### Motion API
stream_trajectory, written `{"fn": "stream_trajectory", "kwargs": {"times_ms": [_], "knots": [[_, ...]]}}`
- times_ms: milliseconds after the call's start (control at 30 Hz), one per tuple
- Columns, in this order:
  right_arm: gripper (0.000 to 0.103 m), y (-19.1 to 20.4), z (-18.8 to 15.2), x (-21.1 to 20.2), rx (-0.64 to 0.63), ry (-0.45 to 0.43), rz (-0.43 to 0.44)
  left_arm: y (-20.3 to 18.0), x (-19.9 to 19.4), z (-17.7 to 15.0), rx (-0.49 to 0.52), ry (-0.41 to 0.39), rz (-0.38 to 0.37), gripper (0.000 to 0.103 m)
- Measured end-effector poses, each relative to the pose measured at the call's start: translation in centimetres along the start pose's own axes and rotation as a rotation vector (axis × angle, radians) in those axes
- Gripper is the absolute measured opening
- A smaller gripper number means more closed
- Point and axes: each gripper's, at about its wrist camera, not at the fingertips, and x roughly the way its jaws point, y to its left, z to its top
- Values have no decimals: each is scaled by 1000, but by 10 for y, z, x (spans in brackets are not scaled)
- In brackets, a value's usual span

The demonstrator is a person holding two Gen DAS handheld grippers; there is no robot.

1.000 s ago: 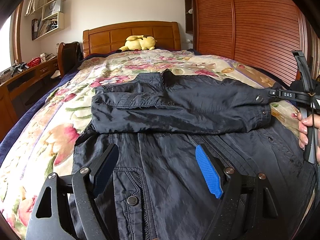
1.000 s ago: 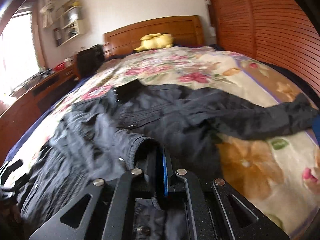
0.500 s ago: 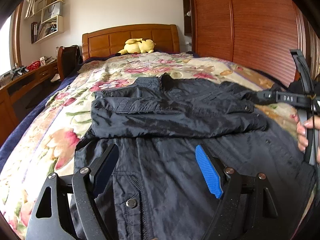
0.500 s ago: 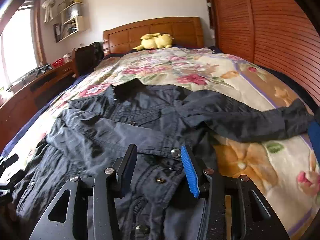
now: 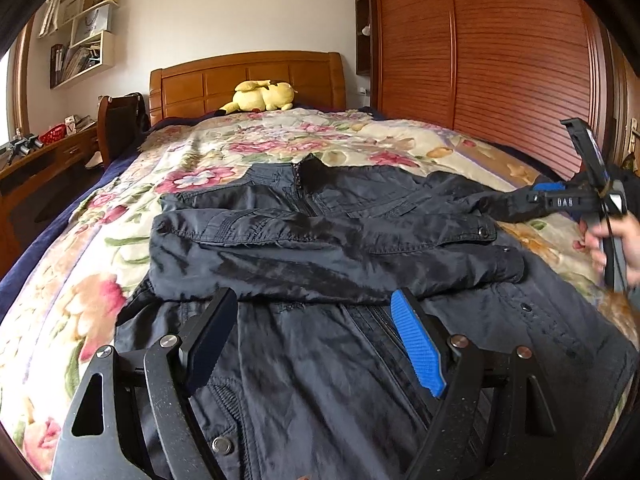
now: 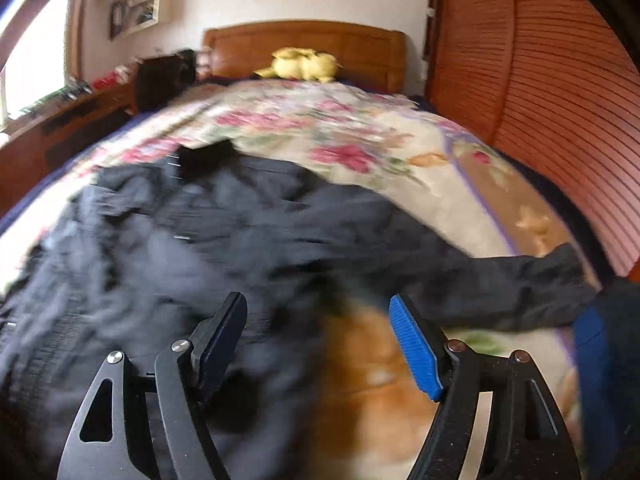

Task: Fold large clothes
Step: 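Move the right tool to the other sleeve cuff and close on it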

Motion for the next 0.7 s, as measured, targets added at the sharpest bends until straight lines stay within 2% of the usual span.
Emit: {"fn": "stream_trajectory", "kwargs": {"times_ms": [200,367,467,533,633,700], "knots": [[75,-84,14,40,83,99,-133,-5,18,-4,7,34,1,80],[75,-127,14,72,162,158,-211,-8,24,-7,16,53,5,80],[75,-135,12,97,180,229,-278,-9,26,-7,17,58,10,80],[75,-134,12,108,186,249,-288,-9,28,-8,14,63,8,80],[75,-136,8,121,174,280,-350,-8,28,-9,8,64,2,80],[76,-139,6,132,209,300,-341,-7,28,-9,7,64,2,80]]}}
